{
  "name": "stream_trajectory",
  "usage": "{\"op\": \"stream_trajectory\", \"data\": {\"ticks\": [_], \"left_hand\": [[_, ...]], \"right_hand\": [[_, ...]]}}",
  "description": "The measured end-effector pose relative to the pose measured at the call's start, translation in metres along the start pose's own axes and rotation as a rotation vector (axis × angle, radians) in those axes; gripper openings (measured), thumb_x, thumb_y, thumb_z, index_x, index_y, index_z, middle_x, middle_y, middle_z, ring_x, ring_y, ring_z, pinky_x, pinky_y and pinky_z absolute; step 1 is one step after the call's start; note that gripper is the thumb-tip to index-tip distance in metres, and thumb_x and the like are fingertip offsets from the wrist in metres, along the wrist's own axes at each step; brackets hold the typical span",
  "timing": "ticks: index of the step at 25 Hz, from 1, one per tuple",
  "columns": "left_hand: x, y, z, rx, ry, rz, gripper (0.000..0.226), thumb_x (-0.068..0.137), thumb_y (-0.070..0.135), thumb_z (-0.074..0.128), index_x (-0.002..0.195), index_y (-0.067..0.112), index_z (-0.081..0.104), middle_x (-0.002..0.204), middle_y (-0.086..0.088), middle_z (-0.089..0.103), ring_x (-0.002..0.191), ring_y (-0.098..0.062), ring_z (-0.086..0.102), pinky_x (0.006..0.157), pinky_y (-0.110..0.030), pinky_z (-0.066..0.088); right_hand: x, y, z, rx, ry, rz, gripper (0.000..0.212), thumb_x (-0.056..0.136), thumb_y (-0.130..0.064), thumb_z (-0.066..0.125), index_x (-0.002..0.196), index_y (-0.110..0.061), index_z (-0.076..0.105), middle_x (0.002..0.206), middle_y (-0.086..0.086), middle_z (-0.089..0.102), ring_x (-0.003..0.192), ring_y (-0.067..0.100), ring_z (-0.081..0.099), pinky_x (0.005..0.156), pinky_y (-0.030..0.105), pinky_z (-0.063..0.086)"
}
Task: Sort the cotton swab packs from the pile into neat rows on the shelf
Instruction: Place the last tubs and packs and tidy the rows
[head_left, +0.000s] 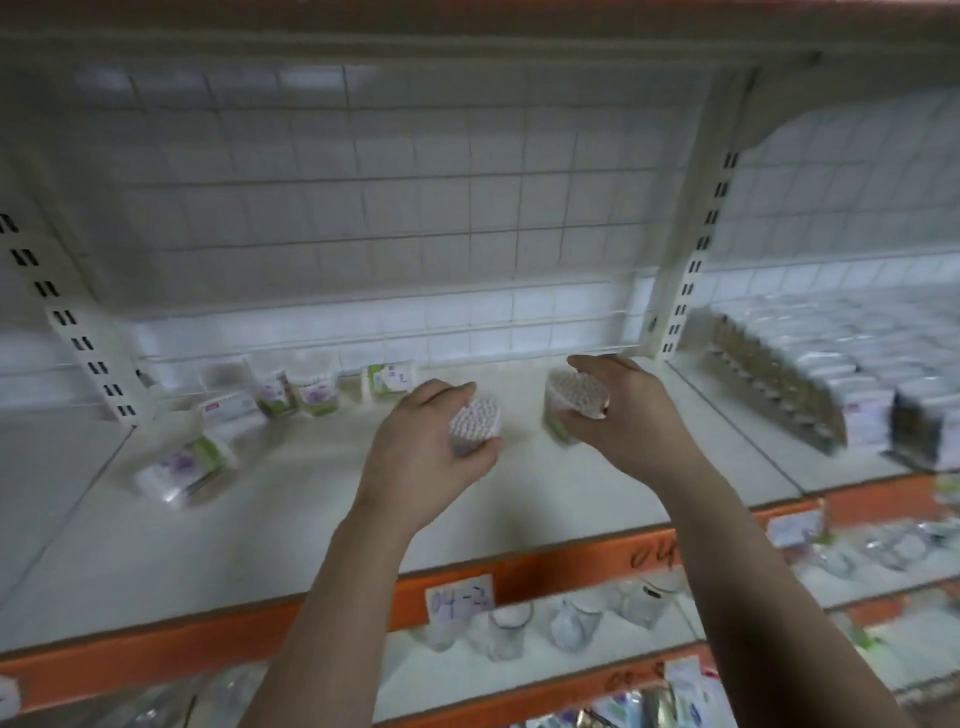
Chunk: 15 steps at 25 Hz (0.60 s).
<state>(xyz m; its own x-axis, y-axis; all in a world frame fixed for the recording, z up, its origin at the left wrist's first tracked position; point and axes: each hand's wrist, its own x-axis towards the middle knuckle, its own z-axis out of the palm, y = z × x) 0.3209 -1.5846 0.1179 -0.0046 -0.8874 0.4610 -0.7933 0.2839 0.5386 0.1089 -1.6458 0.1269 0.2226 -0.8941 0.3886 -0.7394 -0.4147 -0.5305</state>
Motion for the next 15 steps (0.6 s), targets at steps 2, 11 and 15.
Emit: {"op": "stream_trajectory", "data": {"ticks": [2, 11, 15], "left_hand": [[0.007, 0.042, 0.034, -0.029, -0.030, 0.046, 0.064, 0.071, 0.050, 0.061, 0.126, 0.016, 0.060, 0.112, 0.009, 0.057, 0.101, -0.010, 0.054, 0.087, -0.020, 0.042], [0.027, 0.223, 0.164, -0.150, -0.067, 0.191, 0.051, 0.077, 0.036, 0.071, 0.124, 0.017, 0.061, 0.115, 0.008, 0.055, 0.104, -0.011, 0.053, 0.086, -0.018, 0.038], [0.040, 0.277, 0.200, -0.164, -0.086, 0.252, 0.052, 0.077, 0.035, 0.071, 0.125, 0.016, 0.061, 0.122, 0.006, 0.056, 0.107, -0.009, 0.051, 0.082, -0.009, 0.029]], "right_hand": [[-0.014, 0.037, -0.044, -0.048, 0.036, 0.019, 0.058, 0.075, -0.022, 0.074, 0.130, -0.016, 0.055, 0.126, 0.003, 0.056, 0.108, 0.021, 0.057, 0.082, 0.019, 0.037], [-0.091, 0.173, -0.203, -0.183, 0.156, 0.124, 0.052, 0.073, -0.015, 0.072, 0.123, -0.013, 0.060, 0.122, 0.003, 0.056, 0.104, 0.020, 0.057, 0.081, 0.020, 0.040], [-0.108, 0.219, -0.244, -0.171, 0.205, 0.158, 0.050, 0.070, -0.014, 0.073, 0.119, -0.012, 0.063, 0.116, 0.001, 0.055, 0.096, 0.018, 0.058, 0.078, 0.021, 0.040]]}}
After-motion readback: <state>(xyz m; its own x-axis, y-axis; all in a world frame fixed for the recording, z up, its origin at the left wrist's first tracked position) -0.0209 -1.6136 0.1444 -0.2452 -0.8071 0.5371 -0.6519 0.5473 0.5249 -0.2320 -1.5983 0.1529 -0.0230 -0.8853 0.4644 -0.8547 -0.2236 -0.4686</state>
